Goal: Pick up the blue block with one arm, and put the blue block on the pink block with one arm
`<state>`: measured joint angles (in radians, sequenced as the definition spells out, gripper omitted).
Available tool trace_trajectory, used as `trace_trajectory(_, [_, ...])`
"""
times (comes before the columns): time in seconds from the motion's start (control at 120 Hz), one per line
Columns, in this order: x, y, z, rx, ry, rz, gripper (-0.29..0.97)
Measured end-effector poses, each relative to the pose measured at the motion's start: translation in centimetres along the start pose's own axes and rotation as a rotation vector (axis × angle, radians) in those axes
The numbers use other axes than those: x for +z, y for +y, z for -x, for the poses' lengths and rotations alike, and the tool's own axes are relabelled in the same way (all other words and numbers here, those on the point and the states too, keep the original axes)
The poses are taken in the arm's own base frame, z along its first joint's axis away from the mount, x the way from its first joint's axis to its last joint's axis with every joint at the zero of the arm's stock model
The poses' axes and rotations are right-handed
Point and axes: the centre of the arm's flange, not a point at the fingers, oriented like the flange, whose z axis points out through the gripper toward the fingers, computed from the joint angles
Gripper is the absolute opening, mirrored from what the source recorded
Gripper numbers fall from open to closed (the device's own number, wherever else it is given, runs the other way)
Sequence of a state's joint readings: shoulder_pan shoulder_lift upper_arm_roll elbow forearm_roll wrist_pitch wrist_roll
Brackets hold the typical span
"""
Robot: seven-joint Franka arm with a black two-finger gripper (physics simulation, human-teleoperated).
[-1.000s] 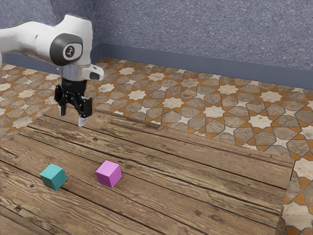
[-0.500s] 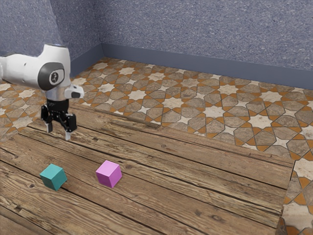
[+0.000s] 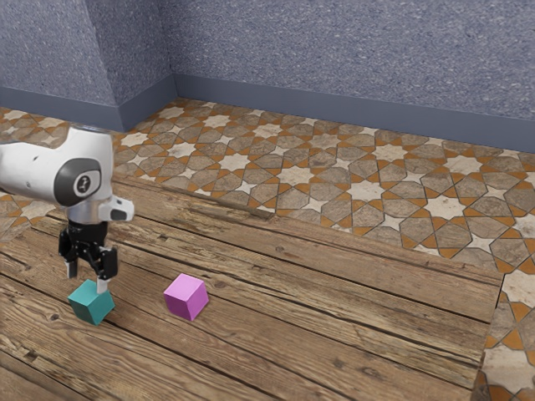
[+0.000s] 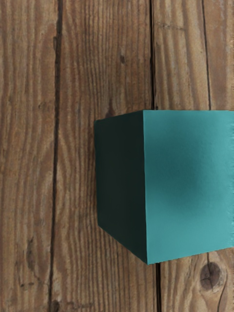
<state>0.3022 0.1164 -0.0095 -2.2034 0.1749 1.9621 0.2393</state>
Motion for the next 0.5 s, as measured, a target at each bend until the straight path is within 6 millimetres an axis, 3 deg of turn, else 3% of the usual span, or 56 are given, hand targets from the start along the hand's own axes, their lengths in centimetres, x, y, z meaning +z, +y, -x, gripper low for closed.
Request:
trace_trajectory(0.242, [1.0, -1.7, 0.7, -0.021, 0.007, 0.008, 0.68])
trace_trajectory(0.5, [2.9, -1.7, -0.6, 0.0, -0.022, 0.013, 0.68])
